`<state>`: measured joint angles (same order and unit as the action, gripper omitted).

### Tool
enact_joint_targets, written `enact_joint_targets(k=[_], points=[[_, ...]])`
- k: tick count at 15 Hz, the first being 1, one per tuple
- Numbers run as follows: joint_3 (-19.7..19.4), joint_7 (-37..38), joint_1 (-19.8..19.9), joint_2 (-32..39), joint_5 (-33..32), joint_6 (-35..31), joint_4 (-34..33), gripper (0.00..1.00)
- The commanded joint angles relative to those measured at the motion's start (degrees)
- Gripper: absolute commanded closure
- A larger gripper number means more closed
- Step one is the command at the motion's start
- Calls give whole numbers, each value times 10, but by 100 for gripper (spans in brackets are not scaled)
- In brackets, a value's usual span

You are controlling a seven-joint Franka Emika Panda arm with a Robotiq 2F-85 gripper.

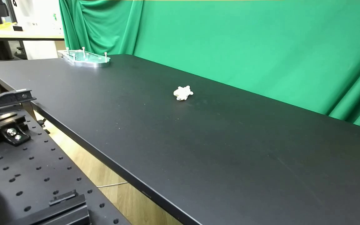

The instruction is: Move the paper to the left

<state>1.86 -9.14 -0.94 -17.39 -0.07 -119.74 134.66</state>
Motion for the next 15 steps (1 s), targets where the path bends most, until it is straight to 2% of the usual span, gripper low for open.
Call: enact_joint_targets(k=[1,4,6,12,15], points=[[-7,2,-6,5,-2,1,-1,0],[-1,3,-10,0,-2,1,-1,0],[-5,34,0,28,1,-5,-15,0],[-39,58,30,195,16,-31,-99,0],[-37,60,30,276,32,-51,-147,0]])
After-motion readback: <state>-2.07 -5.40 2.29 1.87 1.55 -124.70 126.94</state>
